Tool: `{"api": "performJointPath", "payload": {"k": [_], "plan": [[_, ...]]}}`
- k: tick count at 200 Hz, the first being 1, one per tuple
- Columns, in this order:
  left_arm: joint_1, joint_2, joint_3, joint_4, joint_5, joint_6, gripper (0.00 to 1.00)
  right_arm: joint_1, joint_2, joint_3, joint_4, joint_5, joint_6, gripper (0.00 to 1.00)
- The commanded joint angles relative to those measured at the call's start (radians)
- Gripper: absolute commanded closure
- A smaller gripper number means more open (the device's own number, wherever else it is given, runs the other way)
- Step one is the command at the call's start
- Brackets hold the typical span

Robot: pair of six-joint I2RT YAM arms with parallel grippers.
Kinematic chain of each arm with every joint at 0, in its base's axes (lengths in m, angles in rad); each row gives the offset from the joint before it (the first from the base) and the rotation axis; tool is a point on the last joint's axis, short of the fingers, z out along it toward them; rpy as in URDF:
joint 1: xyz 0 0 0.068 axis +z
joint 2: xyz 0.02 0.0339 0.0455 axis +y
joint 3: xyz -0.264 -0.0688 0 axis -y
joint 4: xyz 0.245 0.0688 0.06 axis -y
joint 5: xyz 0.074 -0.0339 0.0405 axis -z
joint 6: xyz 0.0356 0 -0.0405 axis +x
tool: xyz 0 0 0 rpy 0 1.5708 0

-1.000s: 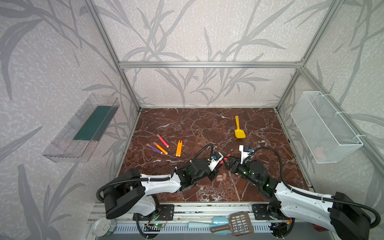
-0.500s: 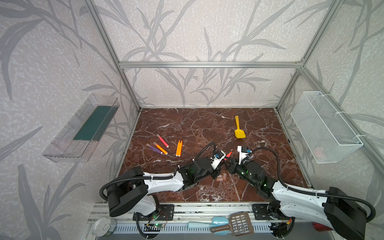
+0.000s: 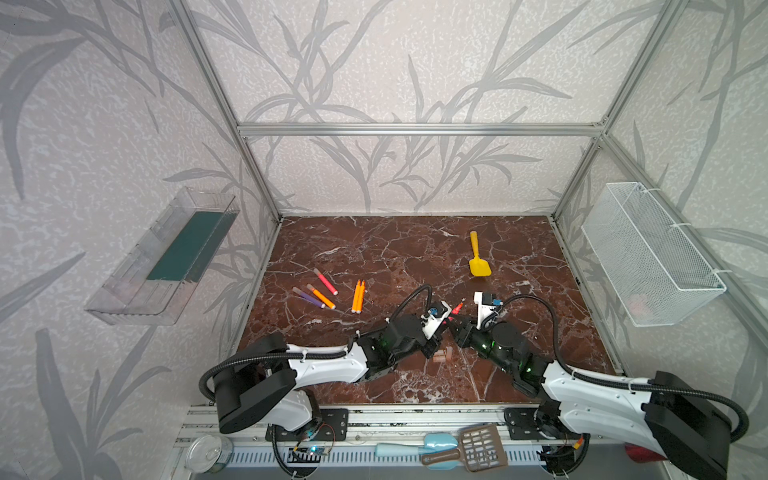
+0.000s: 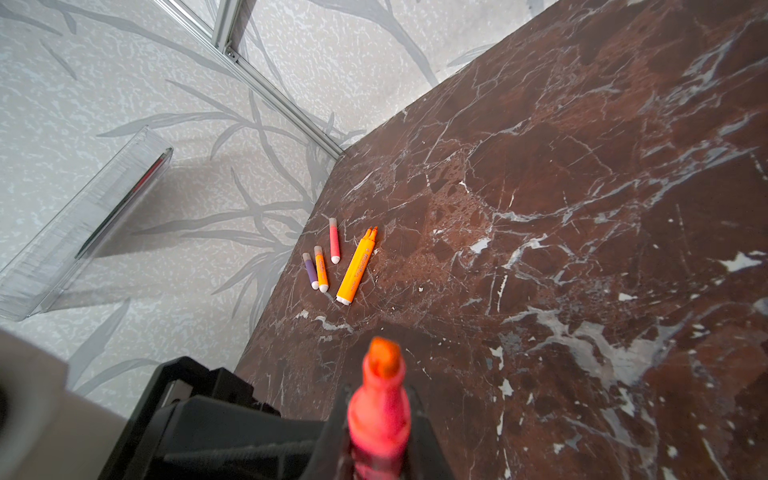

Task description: Insert the pens into the pen caps

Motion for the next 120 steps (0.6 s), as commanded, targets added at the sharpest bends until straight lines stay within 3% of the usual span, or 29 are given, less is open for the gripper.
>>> {"api": "performJointPath", "payload": {"k": [1, 46, 92, 108, 120], "plan": [[-0.007, 0.0, 0.01, 0.07, -0.009, 0.022, 0.79, 0.015, 0.003, 0.02, 0.016, -0.001, -0.008, 1.0], [-0.008, 0.042, 0.025, 0.083, -0.042, 0.022, 0.65, 0.02, -0.003, 0.016, 0.016, -0.005, -0.01, 1.0], [-0.007, 0.086, 0.032, 0.121, -0.075, 0.021, 0.63, 0.029, -0.003, 0.012, 0.055, -0.003, -0.011, 1.0], [-0.007, 0.091, 0.041, 0.121, -0.09, 0.022, 0.7, 0.032, 0.001, 0.013, 0.059, 0.001, -0.011, 1.0], [-0.008, 0.092, 0.051, 0.11, -0.093, 0.021, 0.81, 0.033, 0.006, 0.014, 0.058, 0.004, -0.009, 1.0]]}}
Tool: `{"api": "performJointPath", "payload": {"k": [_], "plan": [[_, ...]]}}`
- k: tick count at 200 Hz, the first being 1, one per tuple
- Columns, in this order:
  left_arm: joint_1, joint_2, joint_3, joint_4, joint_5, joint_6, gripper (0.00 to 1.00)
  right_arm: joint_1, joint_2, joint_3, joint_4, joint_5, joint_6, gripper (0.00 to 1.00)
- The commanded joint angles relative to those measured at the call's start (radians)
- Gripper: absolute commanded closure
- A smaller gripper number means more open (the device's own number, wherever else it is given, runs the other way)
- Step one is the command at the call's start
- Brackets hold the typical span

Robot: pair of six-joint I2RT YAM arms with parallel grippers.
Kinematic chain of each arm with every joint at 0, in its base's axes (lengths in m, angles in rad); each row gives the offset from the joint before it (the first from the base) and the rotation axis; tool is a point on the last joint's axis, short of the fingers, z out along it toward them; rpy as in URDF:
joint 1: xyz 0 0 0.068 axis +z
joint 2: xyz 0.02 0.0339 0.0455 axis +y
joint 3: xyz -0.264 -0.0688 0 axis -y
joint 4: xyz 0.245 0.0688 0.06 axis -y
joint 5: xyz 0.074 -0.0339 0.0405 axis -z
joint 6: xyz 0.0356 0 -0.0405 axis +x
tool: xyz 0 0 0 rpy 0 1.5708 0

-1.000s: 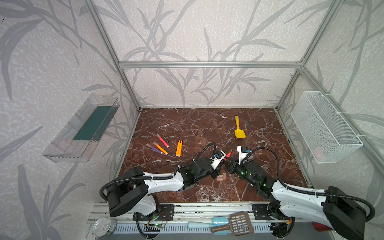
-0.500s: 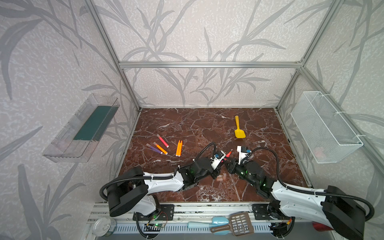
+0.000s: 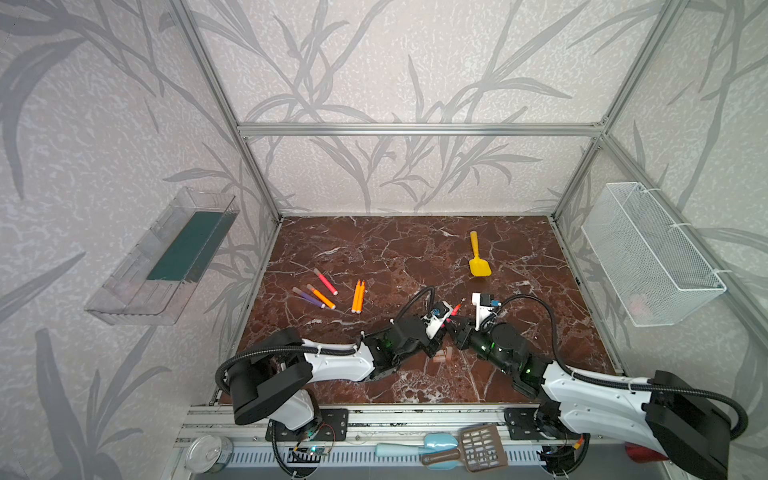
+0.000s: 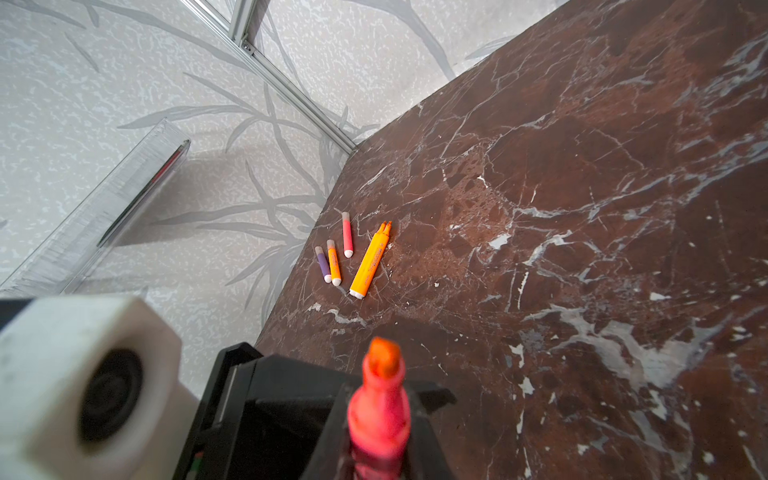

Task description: Insert the pens into the pen caps

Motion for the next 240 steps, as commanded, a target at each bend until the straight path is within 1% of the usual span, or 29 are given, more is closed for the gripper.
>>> {"api": "performJointPath", "payload": {"k": [1, 13, 21, 32, 48, 60, 75, 87, 99, 110, 135, 146, 163, 176, 196, 219, 240], "plan": [[-0.004, 0.006, 0.045, 0.035, -0.037, 0.015, 0.83, 0.01, 0.006, 0.014, 0.036, 0.003, -0.007, 1.0], [-0.005, 0.0, 0.048, 0.033, -0.04, 0.013, 0.95, 0.01, 0.008, 0.019, 0.027, 0.007, -0.01, 1.0], [-0.004, -0.005, 0.047, 0.032, -0.041, 0.01, 1.0, 0.01, 0.009, 0.021, 0.02, 0.011, -0.01, 0.95], [-0.004, -0.011, 0.043, 0.033, -0.046, 0.006, 1.0, 0.012, 0.01, 0.026, 0.014, 0.019, -0.011, 0.88], [-0.004, -0.019, 0.033, 0.038, -0.072, -0.001, 1.0, 0.011, 0.006, 0.036, -0.036, 0.026, -0.021, 0.7], [-0.003, -0.027, 0.022, 0.044, -0.119, -0.008, 1.0, 0.011, -0.004, 0.044, -0.063, 0.031, -0.035, 0.57], [-0.003, -0.044, -0.006, 0.061, -0.228, -0.023, 1.0, 0.012, -0.031, 0.051, -0.11, 0.042, -0.058, 0.44], [0.002, -0.064, -0.048, 0.101, -0.353, -0.044, 1.0, 0.012, -0.062, 0.054, -0.163, 0.059, -0.081, 0.39], [0.017, -0.094, -0.096, 0.132, -0.447, -0.071, 1.0, 0.011, -0.094, 0.055, -0.234, 0.089, -0.095, 0.38], [0.045, -0.125, -0.136, 0.131, -0.474, -0.11, 1.0, 0.011, -0.121, 0.047, -0.292, 0.119, -0.099, 0.37], [0.128, -0.18, -0.18, 0.029, -0.389, -0.225, 1.0, 0.011, -0.152, 0.025, -0.386, 0.145, -0.087, 0.37], [0.142, -0.196, -0.212, 0.032, -0.375, -0.256, 1.0, 0.013, -0.151, 0.016, -0.418, 0.145, -0.067, 0.38], [0.144, -0.222, -0.268, 0.118, -0.357, -0.257, 1.0, 0.016, -0.135, -0.002, -0.45, 0.147, -0.032, 0.4], [0.143, -0.253, -0.269, 0.083, -0.349, -0.277, 1.0, 0.019, -0.118, -0.005, -0.48, 0.146, -0.014, 0.42], [0.142, -0.263, -0.249, 0.025, -0.316, -0.271, 1.0, 0.024, -0.103, 0.009, -0.558, 0.136, 0.004, 0.46], [0.142, -0.263, -0.259, 0.034, -0.338, -0.275, 1.0, 0.039, -0.109, -0.003, -0.602, 0.135, 0.025, 0.47], [0.143, -0.283, -0.298, 0.094, -0.331, -0.276, 1.0, 0.054, -0.12, -0.011, -0.659, 0.135, 0.039, 0.47]]}}
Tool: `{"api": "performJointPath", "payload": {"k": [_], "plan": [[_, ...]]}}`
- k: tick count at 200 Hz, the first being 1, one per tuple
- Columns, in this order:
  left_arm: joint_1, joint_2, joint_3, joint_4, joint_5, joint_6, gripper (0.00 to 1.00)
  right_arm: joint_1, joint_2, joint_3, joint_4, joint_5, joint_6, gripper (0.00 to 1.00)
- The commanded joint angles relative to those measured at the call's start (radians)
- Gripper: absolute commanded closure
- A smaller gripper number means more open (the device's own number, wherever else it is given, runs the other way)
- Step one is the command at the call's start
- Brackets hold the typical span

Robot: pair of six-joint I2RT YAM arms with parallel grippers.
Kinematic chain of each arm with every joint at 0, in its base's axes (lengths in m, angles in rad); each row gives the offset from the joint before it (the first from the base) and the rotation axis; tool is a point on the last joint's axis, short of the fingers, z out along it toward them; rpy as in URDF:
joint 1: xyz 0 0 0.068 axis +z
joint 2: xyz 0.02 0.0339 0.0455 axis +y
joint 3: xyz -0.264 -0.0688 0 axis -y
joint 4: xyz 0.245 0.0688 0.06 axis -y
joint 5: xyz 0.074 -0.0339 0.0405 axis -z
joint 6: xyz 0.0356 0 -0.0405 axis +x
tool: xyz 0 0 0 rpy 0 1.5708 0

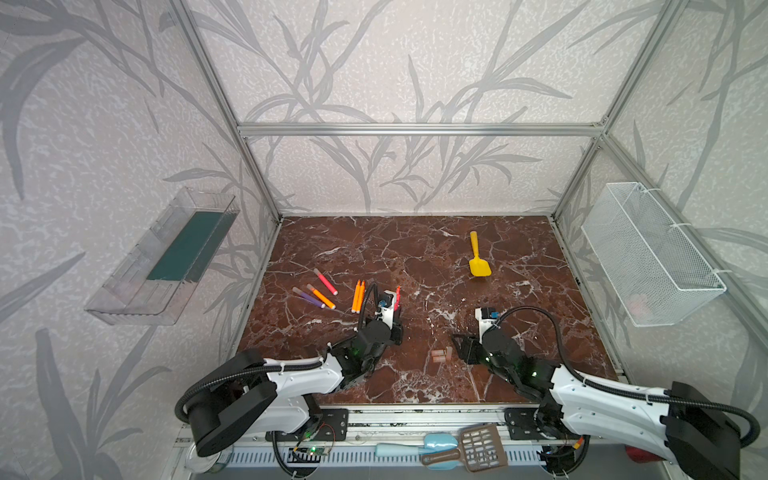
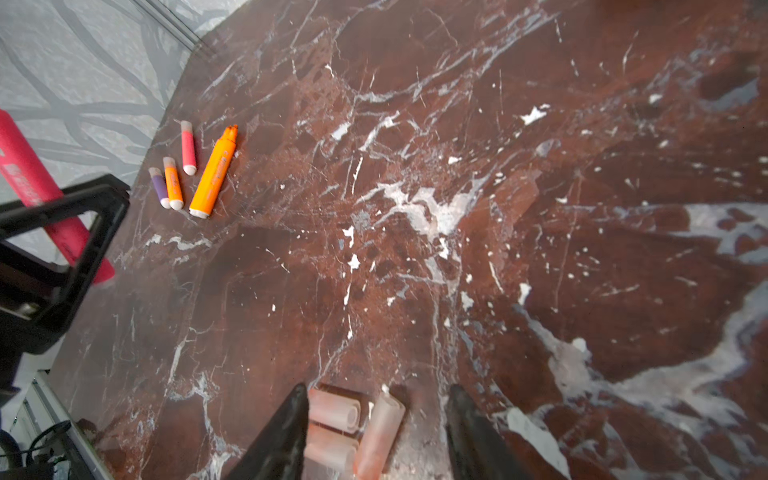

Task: Insert the pens into the pen caps
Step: 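Lower the right gripper onto the loose pink caps and grasp one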

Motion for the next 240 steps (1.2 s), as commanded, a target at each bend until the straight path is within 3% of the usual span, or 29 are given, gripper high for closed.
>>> {"api": "performJointPath", "payload": {"k": [1, 39, 69, 152, 190, 218, 240], "plan": [[-0.001, -0.037, -0.029, 0.052, 0.0, -0.027, 1.0, 0.02, -0.015, -0.017, -0.105, 0.016, 0.032, 0.47], [0.0, -0.085, -0.026, -0.028, 0.008, -0.036, 1.0, 0.037, -0.026, -0.026, -0.17, 0.0, 0.039, 0.47], [0.0, -0.104, -0.054, 0.007, 0.0, -0.047, 1.0, 0.05, 0.005, -0.027, -0.148, -0.01, 0.044, 0.47], [-0.001, -0.154, -0.054, -0.055, 0.005, -0.052, 1.0, 0.075, 0.228, 0.09, -0.073, -0.073, -0.005, 0.5], [-0.001, -0.16, -0.066, -0.035, -0.009, -0.047, 1.0, 0.108, 0.334, 0.159, -0.091, -0.049, -0.022, 0.52], [-0.001, -0.184, -0.067, -0.064, -0.015, -0.044, 1.0, 0.121, 0.423, 0.273, -0.273, 0.032, -0.049, 0.63], [-0.001, -0.194, -0.086, -0.048, -0.026, -0.047, 1.0, 0.15, 0.475, 0.295, -0.298, 0.087, -0.04, 0.7]]}}
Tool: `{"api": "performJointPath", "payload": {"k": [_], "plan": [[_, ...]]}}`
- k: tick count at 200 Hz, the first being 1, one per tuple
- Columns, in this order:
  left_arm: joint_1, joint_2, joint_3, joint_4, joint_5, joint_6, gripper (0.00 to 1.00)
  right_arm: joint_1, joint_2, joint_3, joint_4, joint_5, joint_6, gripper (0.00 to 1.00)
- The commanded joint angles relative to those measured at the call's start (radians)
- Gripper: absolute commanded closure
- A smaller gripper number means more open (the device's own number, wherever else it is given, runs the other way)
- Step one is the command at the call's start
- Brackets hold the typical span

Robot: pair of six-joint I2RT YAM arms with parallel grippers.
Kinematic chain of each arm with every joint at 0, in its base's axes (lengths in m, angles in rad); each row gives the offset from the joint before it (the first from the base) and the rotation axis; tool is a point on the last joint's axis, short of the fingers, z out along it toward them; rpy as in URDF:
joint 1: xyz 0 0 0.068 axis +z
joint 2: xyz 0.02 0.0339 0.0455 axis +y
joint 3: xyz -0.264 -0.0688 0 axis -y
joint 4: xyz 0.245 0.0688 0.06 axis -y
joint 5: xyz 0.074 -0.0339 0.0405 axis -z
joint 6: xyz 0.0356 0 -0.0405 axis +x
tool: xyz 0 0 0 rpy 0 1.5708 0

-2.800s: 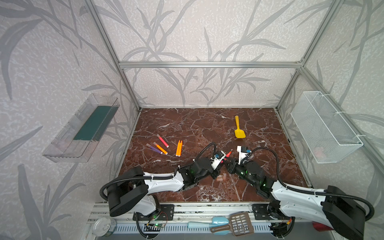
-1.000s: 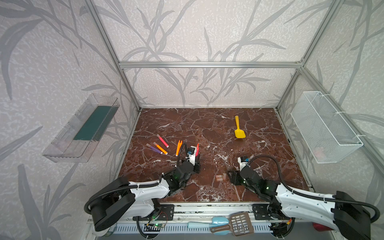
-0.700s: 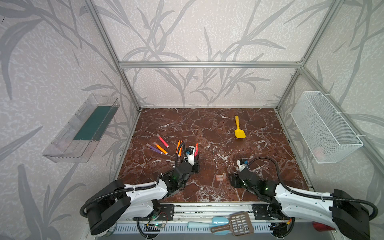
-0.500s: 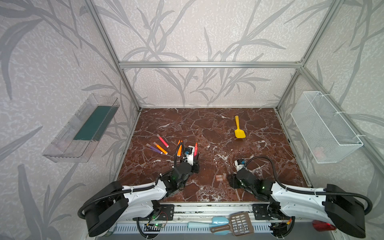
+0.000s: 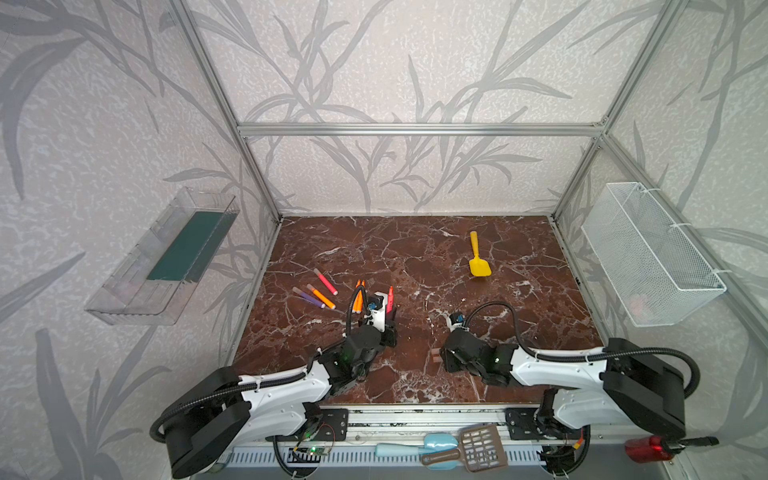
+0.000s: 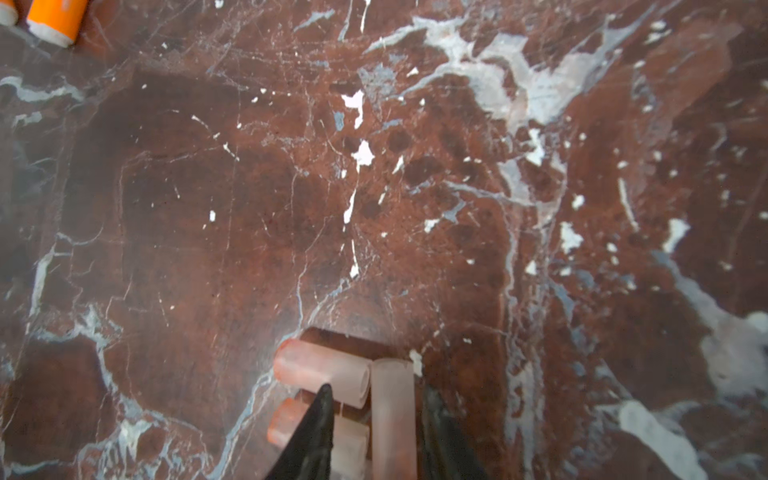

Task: Insert the pens into the pen caps
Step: 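Lower the right gripper onto the loose pink caps and grasp one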

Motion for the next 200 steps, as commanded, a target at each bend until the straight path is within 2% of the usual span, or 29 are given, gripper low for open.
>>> {"api": "performJointPath", "payload": {"k": [1, 48, 93, 124, 200], "plan": [[-0.001, -0.025, -0.029, 0.009, -0.03, -0.011, 1.0, 0.029, 0.046, 0.027, -0.114, 0.089, -0.01, 0.7], [-0.001, -0.062, -0.034, -0.023, -0.03, -0.01, 1.0, 0.051, 0.1, 0.054, -0.144, 0.136, 0.001, 0.75], [-0.001, -0.11, -0.043, -0.044, -0.027, -0.008, 1.0, 0.063, 0.063, 0.059, -0.224, 0.212, 0.016, 0.74], [-0.001, -0.136, -0.061, -0.046, -0.034, -0.017, 1.0, 0.065, 0.06, 0.036, -0.196, 0.215, 0.018, 0.71], [-0.001, -0.203, -0.067, -0.099, -0.059, -0.019, 1.0, 0.077, 0.092, 0.052, -0.207, 0.22, 0.028, 0.72]]}}
